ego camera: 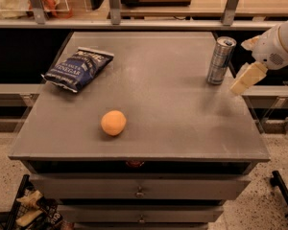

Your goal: Move redbull can near blue chip bag

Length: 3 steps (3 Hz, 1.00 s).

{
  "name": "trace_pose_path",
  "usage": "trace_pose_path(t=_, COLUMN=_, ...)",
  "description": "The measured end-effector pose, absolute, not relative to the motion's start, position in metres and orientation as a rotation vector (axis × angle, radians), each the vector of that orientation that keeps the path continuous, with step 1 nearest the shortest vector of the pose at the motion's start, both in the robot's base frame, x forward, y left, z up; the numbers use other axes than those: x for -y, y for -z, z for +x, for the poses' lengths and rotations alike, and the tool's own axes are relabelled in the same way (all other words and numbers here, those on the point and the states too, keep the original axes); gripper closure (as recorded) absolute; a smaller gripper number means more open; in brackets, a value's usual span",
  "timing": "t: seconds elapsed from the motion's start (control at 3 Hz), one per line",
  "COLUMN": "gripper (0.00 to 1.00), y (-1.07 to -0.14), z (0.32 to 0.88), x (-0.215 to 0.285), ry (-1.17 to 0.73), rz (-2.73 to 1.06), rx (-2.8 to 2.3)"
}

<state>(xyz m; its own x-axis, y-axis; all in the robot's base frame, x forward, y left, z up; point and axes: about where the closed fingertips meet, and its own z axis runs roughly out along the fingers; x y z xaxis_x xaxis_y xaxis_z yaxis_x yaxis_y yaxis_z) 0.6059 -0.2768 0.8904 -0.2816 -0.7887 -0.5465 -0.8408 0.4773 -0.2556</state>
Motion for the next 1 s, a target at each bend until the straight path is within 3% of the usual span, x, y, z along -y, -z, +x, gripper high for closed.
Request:
trace_pose_path(t=0.33, gripper=0.0, y=-0.901, z=0.622, x=0.271, ry=-0.141, rz=-1.28, rx=-2.051)
trace_pose_path(t=0.67, gripper=0.16, y=-0.9, z=0.633, x=0.253, ry=-0.221, rz=-1.254, rx=-2.012)
trace_pose_path(t=1.0, gripper=0.39, y=-0.897, z=0.64, x=0.235, ry=-0.298, rz=-1.249, rx=-1.982)
